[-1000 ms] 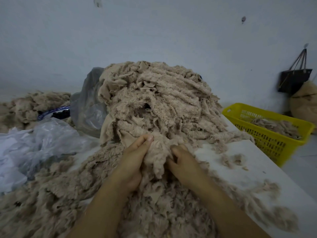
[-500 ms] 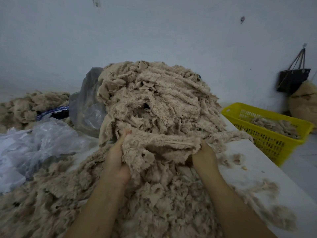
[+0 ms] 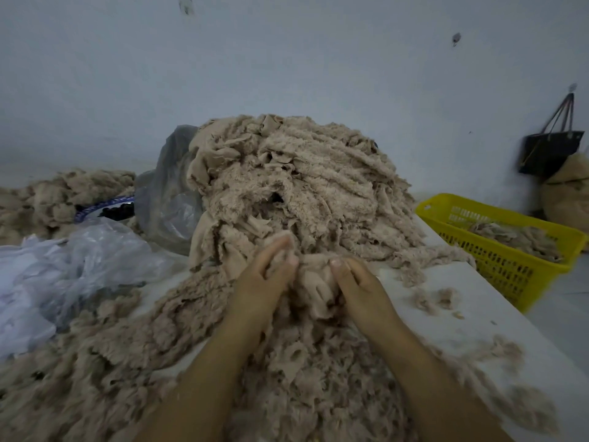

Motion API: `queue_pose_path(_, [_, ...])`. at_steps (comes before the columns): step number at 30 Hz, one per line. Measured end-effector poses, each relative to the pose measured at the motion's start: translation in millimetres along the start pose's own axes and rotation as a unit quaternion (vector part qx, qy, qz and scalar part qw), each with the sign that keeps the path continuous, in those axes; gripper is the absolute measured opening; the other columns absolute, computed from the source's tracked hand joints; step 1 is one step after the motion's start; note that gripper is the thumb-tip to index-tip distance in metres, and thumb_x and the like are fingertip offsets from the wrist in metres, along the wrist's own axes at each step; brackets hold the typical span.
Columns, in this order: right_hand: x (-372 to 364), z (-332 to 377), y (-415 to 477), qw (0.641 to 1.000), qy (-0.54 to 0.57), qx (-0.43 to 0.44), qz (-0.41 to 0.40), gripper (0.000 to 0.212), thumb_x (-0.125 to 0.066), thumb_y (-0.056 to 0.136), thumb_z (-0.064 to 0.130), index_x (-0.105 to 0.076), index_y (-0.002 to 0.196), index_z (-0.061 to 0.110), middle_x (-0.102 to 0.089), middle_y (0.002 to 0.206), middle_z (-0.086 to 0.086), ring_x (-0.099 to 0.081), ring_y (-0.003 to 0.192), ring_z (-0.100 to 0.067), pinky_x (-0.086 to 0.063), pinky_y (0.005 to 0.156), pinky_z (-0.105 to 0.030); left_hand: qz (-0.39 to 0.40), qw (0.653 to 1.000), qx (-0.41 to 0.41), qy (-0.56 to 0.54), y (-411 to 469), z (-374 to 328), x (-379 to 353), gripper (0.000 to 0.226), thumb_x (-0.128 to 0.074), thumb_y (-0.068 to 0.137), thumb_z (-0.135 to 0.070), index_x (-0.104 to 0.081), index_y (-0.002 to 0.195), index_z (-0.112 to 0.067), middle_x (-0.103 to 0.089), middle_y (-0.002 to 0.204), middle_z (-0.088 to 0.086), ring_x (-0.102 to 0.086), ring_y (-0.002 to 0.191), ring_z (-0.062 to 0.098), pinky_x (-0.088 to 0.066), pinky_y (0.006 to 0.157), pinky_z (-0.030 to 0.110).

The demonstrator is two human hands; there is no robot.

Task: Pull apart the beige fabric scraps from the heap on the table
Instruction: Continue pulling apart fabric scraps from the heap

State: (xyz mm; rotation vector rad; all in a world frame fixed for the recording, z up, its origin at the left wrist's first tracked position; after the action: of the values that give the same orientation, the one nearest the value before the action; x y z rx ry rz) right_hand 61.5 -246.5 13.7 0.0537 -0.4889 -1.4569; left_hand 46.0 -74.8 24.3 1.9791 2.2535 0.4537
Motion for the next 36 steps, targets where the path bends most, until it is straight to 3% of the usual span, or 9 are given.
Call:
queue_pose_path(6, [-3.6,0.0,-1.2,0.999,0.040,0.018,-0.001,0.034,-0.039,0.090,0.058,-0.062,0.085,0.034,-0.065,0.076,0.015,-0.061,0.067,0.002,-0.046,0.060,-0.010,0.129,0.984,-0.033,0.122,-5.9,5.3,-18.1,0.016,-0.064,0.093,-0.044,-0.060,0.101,-0.056,-0.060,0.098,-0.047,-0.056,0.096,-0.024,-0.042,0.076,0.000])
queue_pose_path(12, [5.6,-1.3,5.7,0.996,0.001,0.024,-0.085,0.038,-0.037,0.099,0.047,-0.052,0.072,0.025,-0.057,0.064,0.024,-0.049,0.057,0.007,-0.037,0.054,-0.008,0.022,0.982,-0.108,0.153,-1.9,1.5,-7.0,0.021,-0.056,0.099,-0.035,-0.062,0.079,-0.035,-0.066,0.082,-0.025,-0.061,0.072,-0.007,-0.043,0.059,0.008])
queue_pose_path(16, [3.8,-3.9,3.1,0.996,-0.074,0.038,-0.035,0.043,-0.044,0.097,0.051,-0.033,0.063,0.025,-0.044,0.054,0.019,-0.039,0.052,-0.001,-0.031,0.051,-0.015,-0.074,0.994,0.042,-0.067,0.0,2.5,5.8,0.025,-0.054,0.099,-0.043,-0.067,0.084,-0.028,-0.071,0.075,0.004,-0.065,0.062,0.013,-0.054,0.054,0.031])
queue_pose_path(20, [19.8,-17.9,6.5,0.991,-0.117,-0.016,-0.070,0.048,-0.049,0.101,0.042,-0.028,0.063,0.021,-0.036,0.049,0.007,-0.034,0.046,-0.005,-0.025,0.048,-0.021,-0.104,0.870,0.175,-0.450,10.1,5.3,40.9,0.035,-0.059,0.093,-0.038,-0.075,0.100,-0.007,-0.075,0.096,0.015,-0.075,0.080,0.028,-0.061,0.060,0.039])
queue_pose_path(27, [27.2,-26.1,6.6,0.976,-0.155,-0.075,-0.136,0.047,-0.047,0.102,0.042,-0.032,0.064,0.019,-0.030,0.058,0.004,-0.030,0.048,-0.009,-0.019,0.052,-0.031,-0.103,0.844,0.148,-0.505,11.7,10.7,44.5,0.037,-0.041,0.103,-0.035,-0.064,0.120,-0.011,-0.077,0.098,0.014,-0.076,0.083,0.027,-0.061,0.063,0.037])
queue_pose_path(29, [25.5,-25.0,7.6,0.971,-0.205,-0.082,-0.095,0.035,-0.048,0.101,0.039,-0.042,0.075,0.016,-0.044,0.075,0.000,-0.037,0.057,-0.009,-0.029,0.058,-0.032,-0.103,0.849,0.136,-0.499,11.0,9.9,43.3,0.037,-0.041,0.104,-0.031,-0.065,0.122,-0.010,-0.076,0.101,0.012,-0.075,0.087,0.025,-0.062,0.066,0.036])
queue_pose_path(31, [18.5,-17.0,4.8,0.969,-0.230,-0.076,-0.052,0.022,-0.049,0.098,0.045,-0.052,0.106,0.024,-0.043,0.117,0.001,-0.050,0.073,-0.006,-0.041,0.074,-0.033,-0.088,0.859,0.137,-0.485,7.5,10.5,37.2,0.037,-0.042,0.101,-0.024,-0.076,0.103,-0.009,-0.077,0.089,0.010,-0.075,0.077,0.023,-0.061,0.060,0.032])
queue_pose_path(33, [6.7,-1.6,-0.3,0.976,-0.217,-0.028,-0.024,0.056,-0.042,0.093,0.063,-0.042,0.140,0.032,-0.025,0.145,0.014,-0.058,0.100,-0.008,-0.046,0.092,-0.036,-0.042,0.859,0.169,-0.481,2.0,4.1,24.2,0.041,-0.048,0.092,-0.025,-0.081,0.075,-0.009,-0.076,0.080,0.012,-0.075,0.068,0.023,-0.059,0.053,0.031])
queue_pose_path(36, [-16.4,14.4,-7.3,0.991,-0.111,0.009,0.068,0.054,-0.040,0.087,0.074,-0.029,0.138,0.060,-0.031,0.132,0.049,-0.047,0.106,0.015,-0.043,0.090,-0.012,0.043,0.852,0.204,-0.480,-3.2,-10.2,5.4,0.036,-0.058,0.086,-0.022,-0.078,0.063,-0.001,-0.074,0.069,0.016,-0.073,0.059,0.023,-0.056,0.045,0.030])
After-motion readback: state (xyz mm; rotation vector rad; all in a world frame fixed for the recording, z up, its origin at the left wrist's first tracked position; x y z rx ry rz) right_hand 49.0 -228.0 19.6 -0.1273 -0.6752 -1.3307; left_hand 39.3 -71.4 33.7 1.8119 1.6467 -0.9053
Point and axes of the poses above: each hand's wrist, its own y-axis towards the middle knuckle, its own x-axis out of the back of the hand, z = x × y, the point moved 2 cm from there along y, towards the middle knuckle
